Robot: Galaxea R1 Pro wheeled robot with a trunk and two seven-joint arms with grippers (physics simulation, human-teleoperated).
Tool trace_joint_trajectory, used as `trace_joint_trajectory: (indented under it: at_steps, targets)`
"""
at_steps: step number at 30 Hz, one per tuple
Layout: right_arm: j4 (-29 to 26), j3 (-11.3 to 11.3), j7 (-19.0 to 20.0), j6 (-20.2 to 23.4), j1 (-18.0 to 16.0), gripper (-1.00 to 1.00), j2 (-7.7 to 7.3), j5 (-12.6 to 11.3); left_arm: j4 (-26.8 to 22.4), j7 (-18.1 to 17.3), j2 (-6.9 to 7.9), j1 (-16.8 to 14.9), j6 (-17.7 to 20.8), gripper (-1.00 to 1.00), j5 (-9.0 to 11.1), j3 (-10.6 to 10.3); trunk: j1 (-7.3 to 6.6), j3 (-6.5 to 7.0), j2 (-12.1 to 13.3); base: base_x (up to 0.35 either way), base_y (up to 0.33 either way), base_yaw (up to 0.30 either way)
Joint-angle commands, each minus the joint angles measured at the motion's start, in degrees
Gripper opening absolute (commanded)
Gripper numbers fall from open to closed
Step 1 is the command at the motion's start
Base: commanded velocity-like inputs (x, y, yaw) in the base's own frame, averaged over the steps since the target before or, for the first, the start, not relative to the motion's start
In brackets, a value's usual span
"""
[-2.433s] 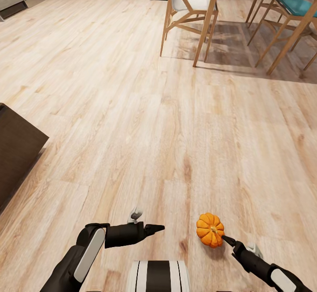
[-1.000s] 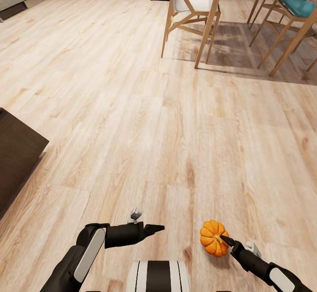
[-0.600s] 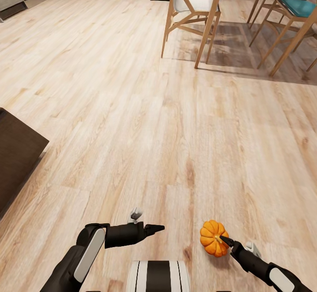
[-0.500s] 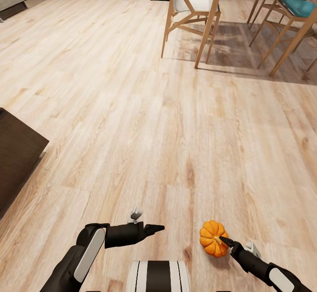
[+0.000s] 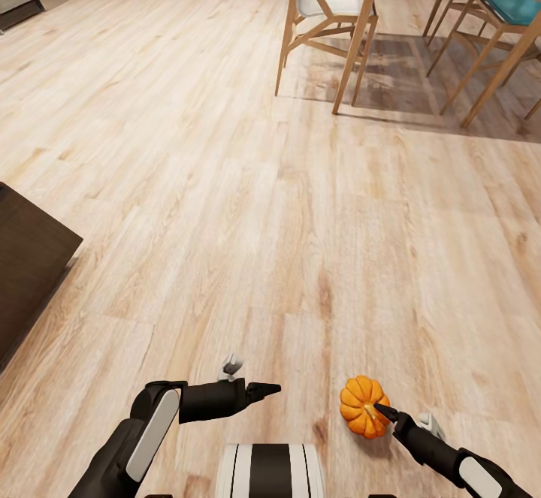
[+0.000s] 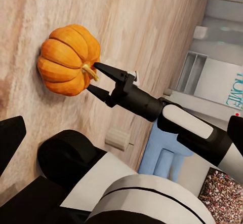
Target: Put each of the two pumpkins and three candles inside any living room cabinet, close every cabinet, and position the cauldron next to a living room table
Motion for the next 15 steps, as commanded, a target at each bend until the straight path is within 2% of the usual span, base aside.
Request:
trace_joint_trajectory:
  at_steps: [1, 5, 15]
  targets:
    - [0.0, 0.4, 0.04, 0.22, -0.02, 1.0, -0.06, -0.61, -0.01, -0.12, 0.03, -0.03, 0.24, 1.0, 0.03, -0.04, -0.01, -0.03, -0.01, 0.0, 0.0, 0.0]
    - [0.0, 0.43, 0.06, 0.22, -0.02, 1.0, 0.35, -0.56, -0.01, -0.12, 0.03, -0.03, 0.24, 1.0, 0.01, -0.04, 0.04, -0.48, -0.04, 0.0, 0.0, 0.0]
    - [0.0, 0.47, 0.1, 0.22, -0.02, 1.0, 0.8, -0.55, -0.01, -0.12, 0.09, -0.03, 0.24, 1.0, 0.0, -0.01, 0.04, -0.48, -0.04, 0.0, 0.0, 0.0]
